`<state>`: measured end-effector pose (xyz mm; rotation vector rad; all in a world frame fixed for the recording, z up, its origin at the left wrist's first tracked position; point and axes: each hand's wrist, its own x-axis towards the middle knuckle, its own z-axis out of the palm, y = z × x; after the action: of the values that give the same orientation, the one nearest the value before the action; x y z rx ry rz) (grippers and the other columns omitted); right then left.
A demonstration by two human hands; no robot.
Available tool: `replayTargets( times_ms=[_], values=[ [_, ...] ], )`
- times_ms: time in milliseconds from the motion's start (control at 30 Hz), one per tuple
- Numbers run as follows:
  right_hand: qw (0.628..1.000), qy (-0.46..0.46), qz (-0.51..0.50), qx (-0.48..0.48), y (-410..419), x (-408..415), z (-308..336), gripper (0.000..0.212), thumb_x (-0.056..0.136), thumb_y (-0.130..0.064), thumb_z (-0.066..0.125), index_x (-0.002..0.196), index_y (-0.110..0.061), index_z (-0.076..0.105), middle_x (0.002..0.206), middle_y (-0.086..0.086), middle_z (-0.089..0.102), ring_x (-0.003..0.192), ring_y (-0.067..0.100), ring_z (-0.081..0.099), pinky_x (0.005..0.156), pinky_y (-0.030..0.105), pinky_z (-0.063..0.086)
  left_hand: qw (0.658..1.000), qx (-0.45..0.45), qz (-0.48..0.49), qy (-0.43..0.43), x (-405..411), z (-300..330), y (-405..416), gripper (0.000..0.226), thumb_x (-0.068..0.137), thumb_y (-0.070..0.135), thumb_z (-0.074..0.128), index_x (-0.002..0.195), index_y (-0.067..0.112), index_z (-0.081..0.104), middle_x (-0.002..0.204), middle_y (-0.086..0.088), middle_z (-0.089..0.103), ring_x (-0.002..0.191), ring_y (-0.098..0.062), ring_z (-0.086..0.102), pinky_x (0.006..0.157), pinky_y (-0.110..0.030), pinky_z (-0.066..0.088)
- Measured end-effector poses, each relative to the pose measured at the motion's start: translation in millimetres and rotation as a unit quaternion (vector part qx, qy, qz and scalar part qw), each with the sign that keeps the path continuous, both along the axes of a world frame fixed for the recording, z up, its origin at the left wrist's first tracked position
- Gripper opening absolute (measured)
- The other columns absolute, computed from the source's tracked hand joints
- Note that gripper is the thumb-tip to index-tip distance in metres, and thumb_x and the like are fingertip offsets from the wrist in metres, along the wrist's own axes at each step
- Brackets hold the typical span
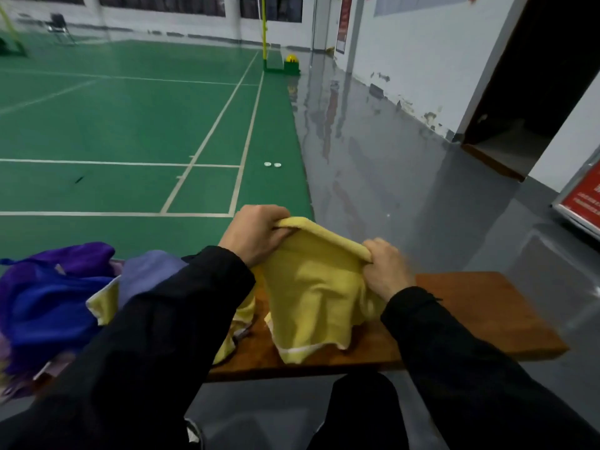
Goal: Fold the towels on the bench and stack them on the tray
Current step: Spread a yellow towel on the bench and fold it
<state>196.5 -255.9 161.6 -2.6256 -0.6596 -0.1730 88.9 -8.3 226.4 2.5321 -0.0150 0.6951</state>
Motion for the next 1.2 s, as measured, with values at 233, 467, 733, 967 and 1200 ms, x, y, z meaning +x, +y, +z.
replayTargets(
  times_ms=[233, 467, 733, 967, 1200],
  values=[
    [0.982, -0.089, -0.157, 0.050, -36.0, 50.6, 32.2, 0.021, 0.089, 0.006, 0.045, 0.095, -0.014, 0.043, 0.094, 0.009, 0.049, 0.082, 0.034, 0.047, 0.070, 0.043, 0.039, 0.974, 0.198, 0.089, 0.059, 8.4, -14.6, 54.6, 0.025, 0.094, 0.003, 0.051, 0.115, 0.010, 0.064, 0.112, -0.011, 0.055, 0.088, -0.034, 0.062, 0.080, -0.050, 0.055],
    [0.934, -0.206, -0.231, 0.178, -68.5, 71.3, 91.8, 0.030, 0.086, 0.010, 0.050, 0.099, -0.016, 0.047, 0.102, 0.010, 0.054, 0.087, 0.031, 0.053, 0.074, 0.051, 0.051, 0.963, 0.048, 0.235, -0.121, 33.4, 16.5, 81.2, 0.035, 0.087, -0.004, 0.051, 0.116, 0.006, 0.066, 0.114, -0.020, 0.062, 0.106, -0.039, 0.055, 0.091, -0.046, 0.042],
    [0.973, -0.116, -0.183, 0.082, -165.2, 25.4, -20.8, 0.012, 0.087, -0.006, 0.052, 0.090, -0.012, 0.062, 0.095, 0.015, 0.062, 0.089, 0.039, 0.058, 0.075, 0.046, 0.049, 0.987, 0.098, 0.058, -0.117, -37.1, -113.1, 52.1, 0.023, 0.085, 0.010, 0.060, 0.108, 0.009, 0.064, 0.103, -0.015, 0.065, 0.091, -0.033, 0.056, 0.078, -0.041, 0.043],
    [0.954, 0.135, -0.269, -0.012, -214.6, -31.7, -141.0, 0.040, 0.095, 0.005, 0.045, 0.111, -0.019, 0.073, 0.123, 0.019, 0.067, 0.101, 0.037, 0.059, 0.085, 0.039, 0.051, 0.954, 0.243, -0.122, 0.126, -100.2, -234.6, 21.4, 0.040, 0.074, 0.015, 0.045, 0.109, 0.021, 0.065, 0.105, 0.000, 0.068, 0.088, -0.026, 0.067, 0.072, -0.030, 0.054],
    [0.927, 0.120, -0.355, 0.014, -261.3, -38.2, -144.0, 0.034, 0.098, -0.002, 0.046, 0.122, -0.012, 0.068, 0.101, 0.024, 0.069, 0.093, 0.042, 0.058, 0.078, 0.042, 0.047, 0.947, 0.271, -0.043, 0.168, -105.3, -233.2, -3.7, 0.029, 0.067, 0.010, 0.063, 0.095, 0.019, 0.064, 0.092, -0.003, 0.066, 0.079, -0.029, 0.064, 0.061, -0.038, 0.053]
  ],
)
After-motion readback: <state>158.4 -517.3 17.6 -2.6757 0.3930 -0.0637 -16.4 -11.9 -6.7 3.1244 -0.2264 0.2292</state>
